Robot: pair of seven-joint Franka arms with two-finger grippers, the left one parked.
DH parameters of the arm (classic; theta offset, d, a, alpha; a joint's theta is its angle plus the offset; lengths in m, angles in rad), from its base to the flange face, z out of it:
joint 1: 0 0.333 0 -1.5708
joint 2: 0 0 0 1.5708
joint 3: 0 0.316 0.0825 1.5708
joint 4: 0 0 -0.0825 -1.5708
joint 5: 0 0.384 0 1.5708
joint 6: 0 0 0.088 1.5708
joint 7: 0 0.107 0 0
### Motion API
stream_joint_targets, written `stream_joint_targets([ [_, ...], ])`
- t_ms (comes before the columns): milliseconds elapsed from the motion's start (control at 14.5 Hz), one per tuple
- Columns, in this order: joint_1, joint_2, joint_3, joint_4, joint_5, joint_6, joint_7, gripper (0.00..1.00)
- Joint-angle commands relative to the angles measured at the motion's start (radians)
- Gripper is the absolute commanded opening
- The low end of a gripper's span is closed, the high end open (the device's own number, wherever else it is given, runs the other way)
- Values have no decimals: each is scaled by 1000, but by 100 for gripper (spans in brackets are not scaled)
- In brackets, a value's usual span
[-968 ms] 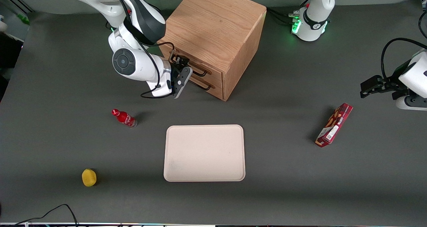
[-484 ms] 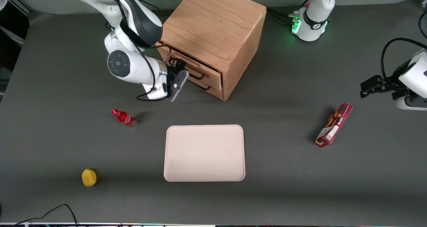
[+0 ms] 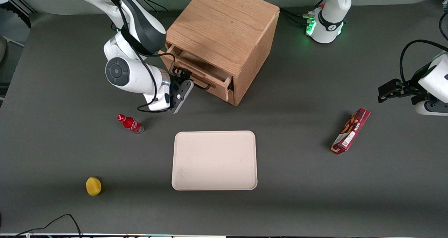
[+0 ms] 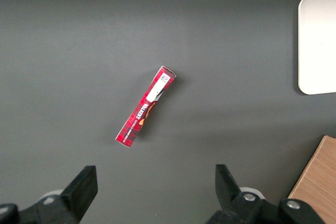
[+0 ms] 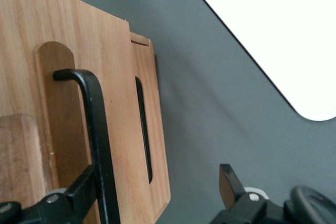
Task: Open upper drawer
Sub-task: 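Pull the upper drawer outward from the cabinet with the right gripper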
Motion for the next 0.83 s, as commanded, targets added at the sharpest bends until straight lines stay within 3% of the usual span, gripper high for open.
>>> stream_joint_targets([
  [0, 3, 52, -2, 57, -33, -7, 4, 100],
  [761, 3, 109, -51, 126, -101, -18, -11, 100],
])
